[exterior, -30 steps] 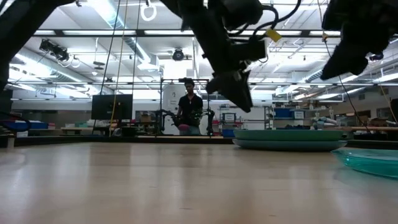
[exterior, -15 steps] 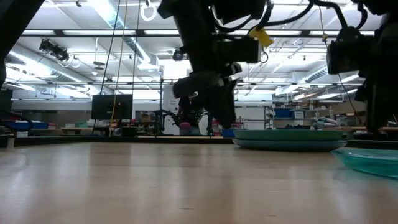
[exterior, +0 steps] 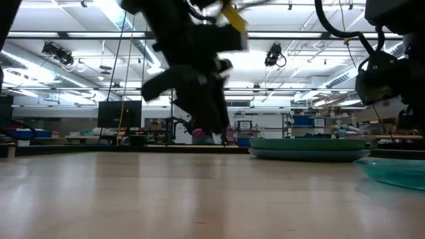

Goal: Stack plastic plates
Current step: Stack the blue transparent plate on the green transparent plate

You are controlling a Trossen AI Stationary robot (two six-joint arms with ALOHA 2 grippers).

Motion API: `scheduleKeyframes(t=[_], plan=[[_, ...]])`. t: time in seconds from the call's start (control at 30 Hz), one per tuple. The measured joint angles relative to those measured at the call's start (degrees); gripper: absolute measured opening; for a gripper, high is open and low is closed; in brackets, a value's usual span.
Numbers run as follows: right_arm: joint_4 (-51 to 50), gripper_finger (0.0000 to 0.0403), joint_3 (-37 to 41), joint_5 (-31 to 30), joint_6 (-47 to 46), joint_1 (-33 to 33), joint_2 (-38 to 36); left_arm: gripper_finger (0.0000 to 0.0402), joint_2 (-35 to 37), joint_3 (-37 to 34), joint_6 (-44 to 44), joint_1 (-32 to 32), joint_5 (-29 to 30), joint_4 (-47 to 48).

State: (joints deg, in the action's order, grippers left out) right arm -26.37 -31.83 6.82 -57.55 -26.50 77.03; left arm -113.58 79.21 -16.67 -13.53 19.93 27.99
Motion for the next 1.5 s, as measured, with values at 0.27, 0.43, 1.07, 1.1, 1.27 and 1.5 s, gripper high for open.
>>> scheduleKeyframes(t=[0.27, 0.43, 1.07, 1.1, 1.27, 1.5], plan=[[1.84, 0.0110, -0.06, 0.97, -1.03, 0.03, 2.82, 0.0141, 12.07, -11.99, 7.19, -0.49, 1.73, -5.90], [1.43, 0.0050, -0.04, 0.75, -1.05, 0.45, 2.83, 0.0141, 15.75, -15.11, 10.95, -0.58, 2.44, -3.76], [-6.00, 0.0005, -2.88, 2.21, 17.21, 21.31, -14.64, 0.0141, 24.54, -25.66, 8.58, -2.04, -0.29, -19.57], [-6.40, 0.0005, -2.93, 2.67, 18.73, 23.59, -15.96, 0.0141, 25.12, -27.09, 8.69, -1.80, -0.31, -22.01], [-8.81, 0.0005, -2.97, 6.52, 26.31, 36.42, -18.33, 0.0141, 30.05, -34.09, 10.41, -0.06, -0.82, -28.62], [-9.79, 0.0004, -2.99, 10.94, 35.28, 52.82, -17.18, 0.0141, 38.55, -41.42, 13.99, 3.04, -2.19, -31.77]])
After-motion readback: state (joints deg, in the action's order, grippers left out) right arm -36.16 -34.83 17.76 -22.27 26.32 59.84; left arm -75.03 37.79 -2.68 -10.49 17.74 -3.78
